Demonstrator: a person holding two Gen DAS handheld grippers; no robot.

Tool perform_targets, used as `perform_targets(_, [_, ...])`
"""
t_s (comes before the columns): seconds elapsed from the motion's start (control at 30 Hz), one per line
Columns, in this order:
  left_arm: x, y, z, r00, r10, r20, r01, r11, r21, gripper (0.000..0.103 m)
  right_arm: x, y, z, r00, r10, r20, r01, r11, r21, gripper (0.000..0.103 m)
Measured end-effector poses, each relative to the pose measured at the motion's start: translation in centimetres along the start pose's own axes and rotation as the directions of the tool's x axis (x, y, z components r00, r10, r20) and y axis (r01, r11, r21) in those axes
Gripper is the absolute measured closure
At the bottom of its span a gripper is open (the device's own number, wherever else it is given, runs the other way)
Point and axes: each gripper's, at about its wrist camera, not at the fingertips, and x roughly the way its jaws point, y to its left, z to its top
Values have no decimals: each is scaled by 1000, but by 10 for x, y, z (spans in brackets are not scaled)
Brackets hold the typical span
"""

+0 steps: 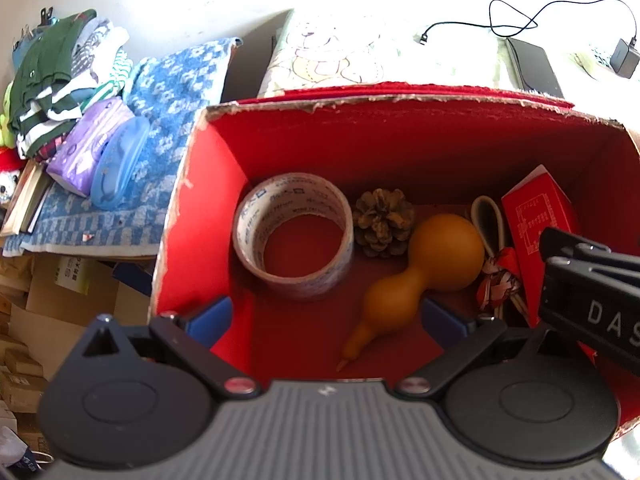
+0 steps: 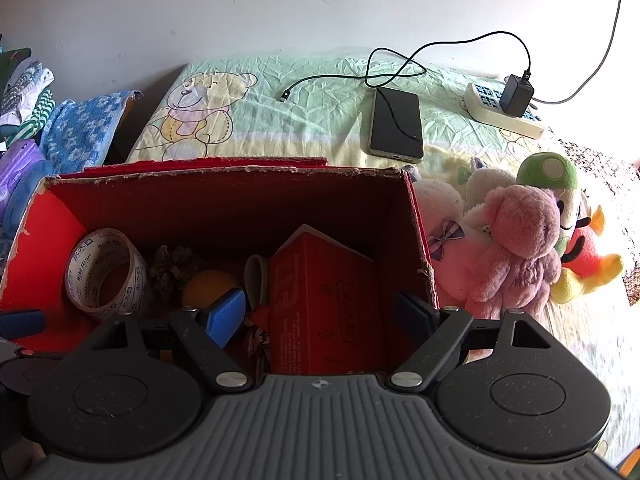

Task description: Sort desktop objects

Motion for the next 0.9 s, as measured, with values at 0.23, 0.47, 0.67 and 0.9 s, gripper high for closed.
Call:
perform_targets(0.23, [0, -2, -1, 1000, -8, 4, 8, 1000, 3, 2, 0, -5, -2, 1000, -3, -7, 4, 1000, 18, 19])
perform_targets(0.47, [1, -1, 1, 1000, -5, 3, 5, 1000, 6, 2, -1, -6, -4, 1000, -12, -10, 12, 1000, 22, 19])
perform_targets(0.67, [1, -1, -1, 1000, -8, -2, 8, 1000, 3, 2, -2, -6, -6, 1000, -11, -13, 12, 1000, 20, 19])
perform_targets(0.9, [1, 0, -2, 1000, -9, -6, 9, 1000, 0, 2, -1, -5, -6, 1000, -12, -14, 12, 1000, 13, 19])
